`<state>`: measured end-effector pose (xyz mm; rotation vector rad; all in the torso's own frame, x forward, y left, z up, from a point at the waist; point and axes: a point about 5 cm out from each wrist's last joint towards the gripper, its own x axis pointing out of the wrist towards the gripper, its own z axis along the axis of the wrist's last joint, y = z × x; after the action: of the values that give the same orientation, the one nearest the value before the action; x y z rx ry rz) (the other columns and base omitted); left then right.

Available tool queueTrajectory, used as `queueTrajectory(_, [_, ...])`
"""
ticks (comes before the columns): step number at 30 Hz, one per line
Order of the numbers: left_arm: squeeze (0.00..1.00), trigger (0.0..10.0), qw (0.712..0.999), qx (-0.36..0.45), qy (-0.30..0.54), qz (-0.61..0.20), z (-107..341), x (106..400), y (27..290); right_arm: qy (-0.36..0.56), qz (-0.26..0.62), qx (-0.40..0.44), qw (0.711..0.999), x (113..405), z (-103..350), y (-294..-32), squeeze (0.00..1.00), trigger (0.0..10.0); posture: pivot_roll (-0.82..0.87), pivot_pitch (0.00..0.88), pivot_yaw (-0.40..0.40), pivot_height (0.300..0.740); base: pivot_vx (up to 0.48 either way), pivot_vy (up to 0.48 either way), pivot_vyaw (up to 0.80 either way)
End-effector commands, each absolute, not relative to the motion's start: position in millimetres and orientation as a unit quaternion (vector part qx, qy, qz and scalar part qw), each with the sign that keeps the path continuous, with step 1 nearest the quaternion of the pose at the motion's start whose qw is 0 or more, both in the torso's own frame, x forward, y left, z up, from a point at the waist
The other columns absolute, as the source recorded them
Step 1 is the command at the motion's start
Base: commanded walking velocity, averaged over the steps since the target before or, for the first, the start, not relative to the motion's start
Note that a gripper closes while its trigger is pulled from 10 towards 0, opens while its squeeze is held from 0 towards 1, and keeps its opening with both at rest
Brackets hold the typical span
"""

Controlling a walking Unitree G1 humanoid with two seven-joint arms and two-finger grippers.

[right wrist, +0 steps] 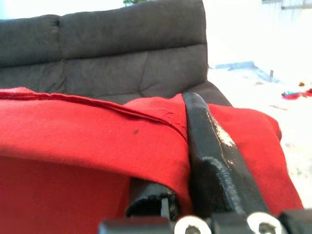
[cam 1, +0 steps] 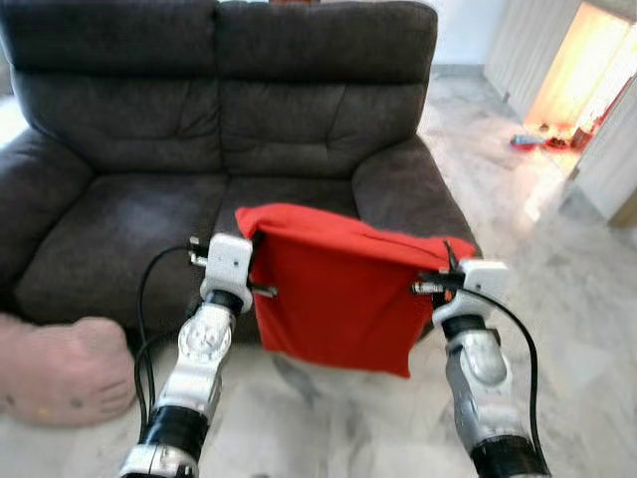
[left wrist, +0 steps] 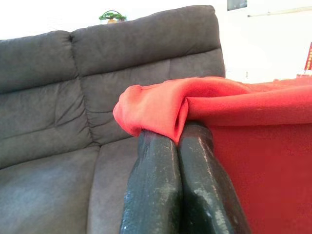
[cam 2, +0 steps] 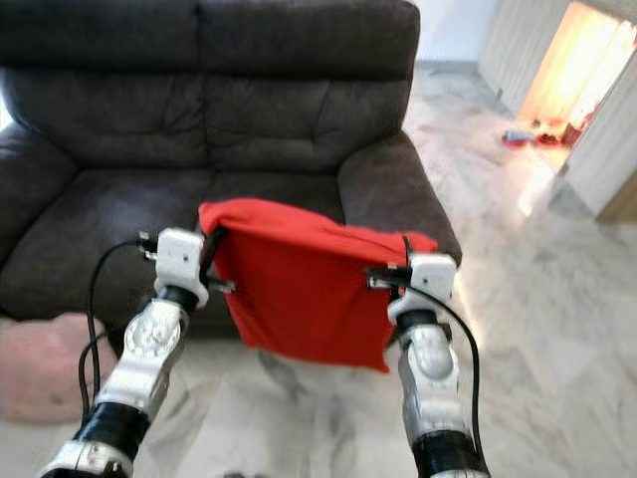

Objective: Move the pillow to the sofa from floor

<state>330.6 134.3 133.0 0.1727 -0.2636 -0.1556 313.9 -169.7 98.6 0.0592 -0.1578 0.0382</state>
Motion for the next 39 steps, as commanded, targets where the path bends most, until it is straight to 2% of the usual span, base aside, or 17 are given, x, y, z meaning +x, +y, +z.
queueTrajectory(1, [0.0,10.0,0.982,0.088,-0.162,-0.026,151.6,333.7,152.7,-0.144,-0.016,0.034,0.989,317.7,129.3,-185.1,0.0,10.0,-0.01,0.0,-0.024,0.74,0.0,0.0,0.0])
queueTrajectory(21, [0.0,10.0,0.97,0.142,-0.197,0.022,176.4,326.2,166.3,-0.149,0.039,-0.004,0.988,318.2,151.6,-169.2,0.0,10.0,-0.01,0.0,-0.015,0.74,0.0,0.0,0.0])
queueTrajectory(39, [0.0,10.0,0.958,0.171,-0.227,0.034,191.8,325.8,166.9,-0.194,0.039,0.0,0.98,319.6,179.4,-167.2,0.0,10.0,0.0,0.0,-0.012,0.74,0.367,0.0,0.0])
